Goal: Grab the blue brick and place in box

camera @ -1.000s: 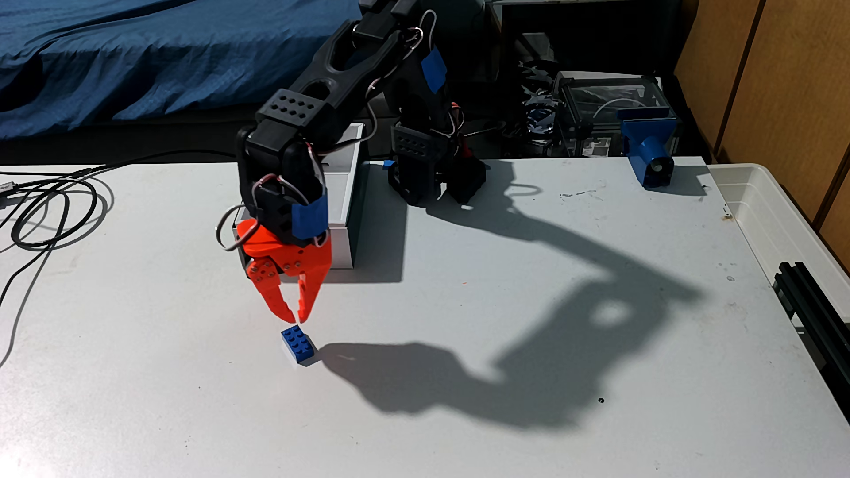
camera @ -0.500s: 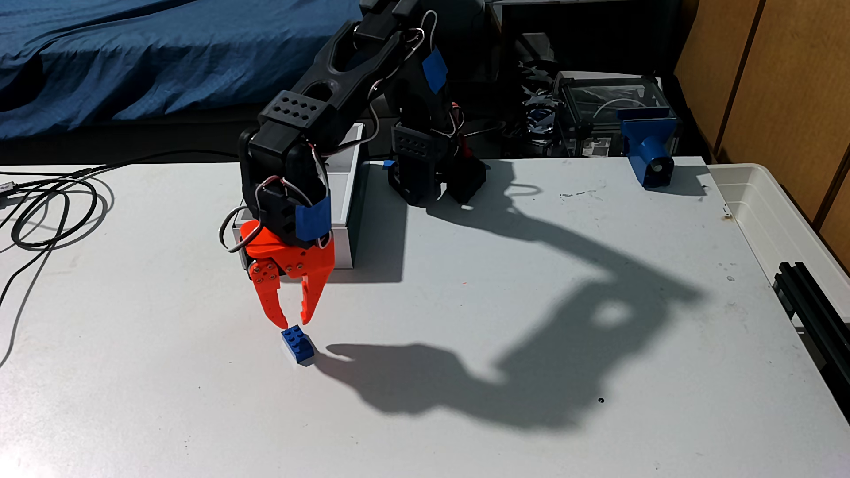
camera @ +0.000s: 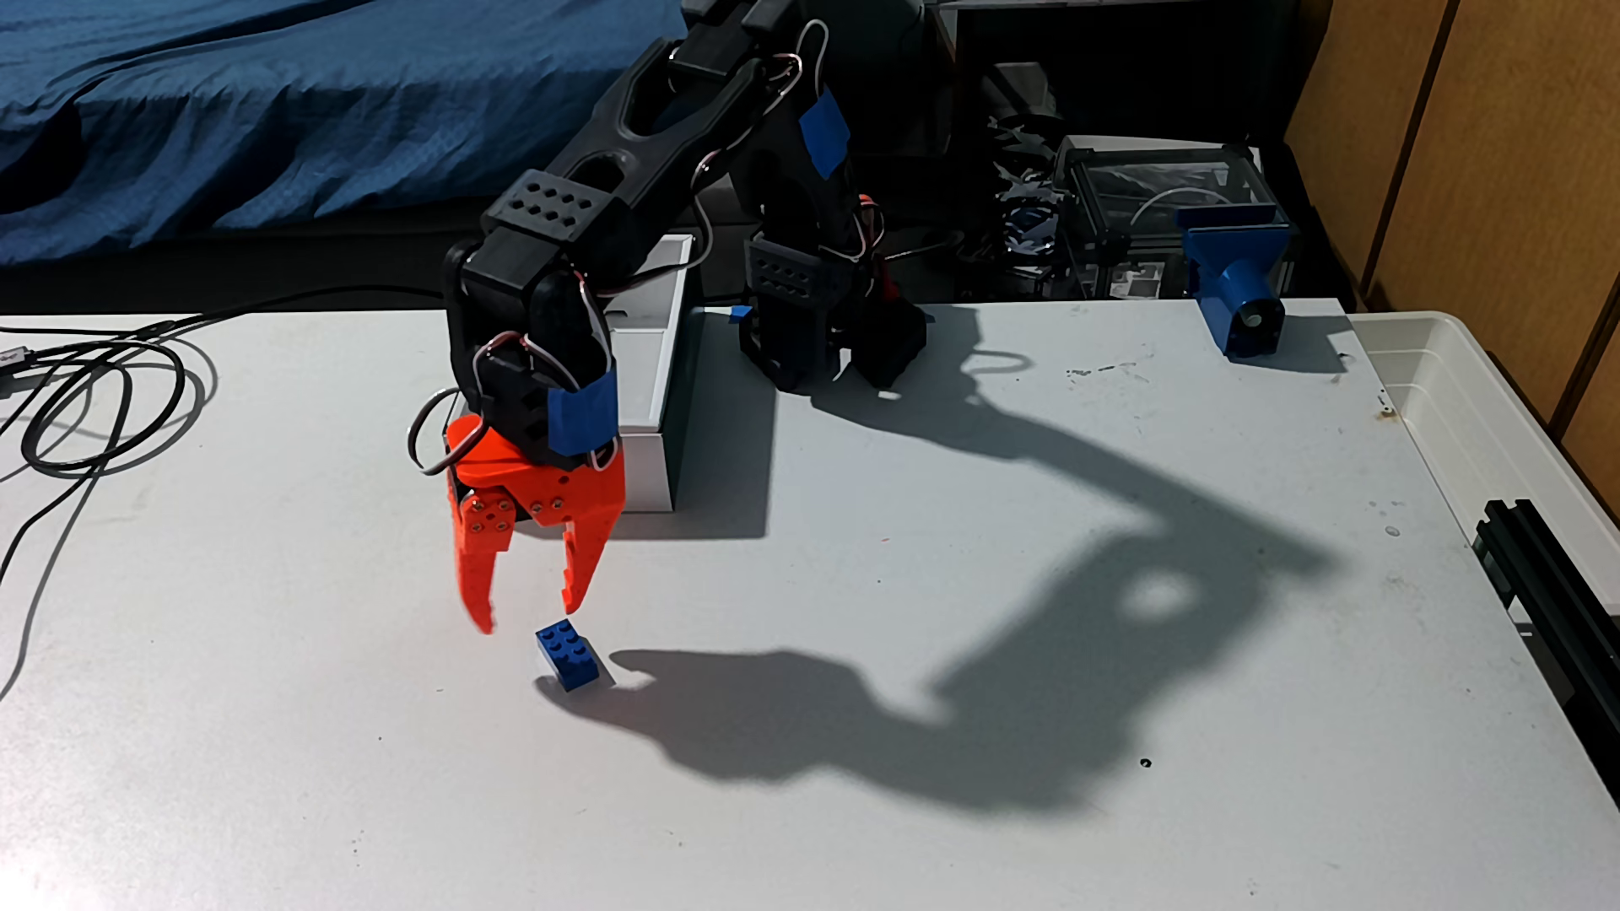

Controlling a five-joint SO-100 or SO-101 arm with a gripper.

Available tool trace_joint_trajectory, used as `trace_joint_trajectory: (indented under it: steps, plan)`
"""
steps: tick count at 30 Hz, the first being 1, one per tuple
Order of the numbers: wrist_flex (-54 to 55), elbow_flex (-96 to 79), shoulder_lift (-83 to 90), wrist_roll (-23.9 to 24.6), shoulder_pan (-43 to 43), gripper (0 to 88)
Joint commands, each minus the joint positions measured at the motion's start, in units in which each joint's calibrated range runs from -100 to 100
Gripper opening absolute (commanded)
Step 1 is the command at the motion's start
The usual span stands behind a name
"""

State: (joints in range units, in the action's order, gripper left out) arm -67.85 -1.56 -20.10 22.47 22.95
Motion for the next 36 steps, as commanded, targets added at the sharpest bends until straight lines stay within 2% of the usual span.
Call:
trace_joint_trajectory:
  steps: [1, 15, 36]
  plan:
    - [-0.3, 1.5, 0.1, -0.3, 0.5, 25.6]
    - [-0.3, 0.1, -0.1, -4.8, -1.9, 27.5]
    - [0.8, -3.0, -0.6, -4.5, -2.8, 27.5]
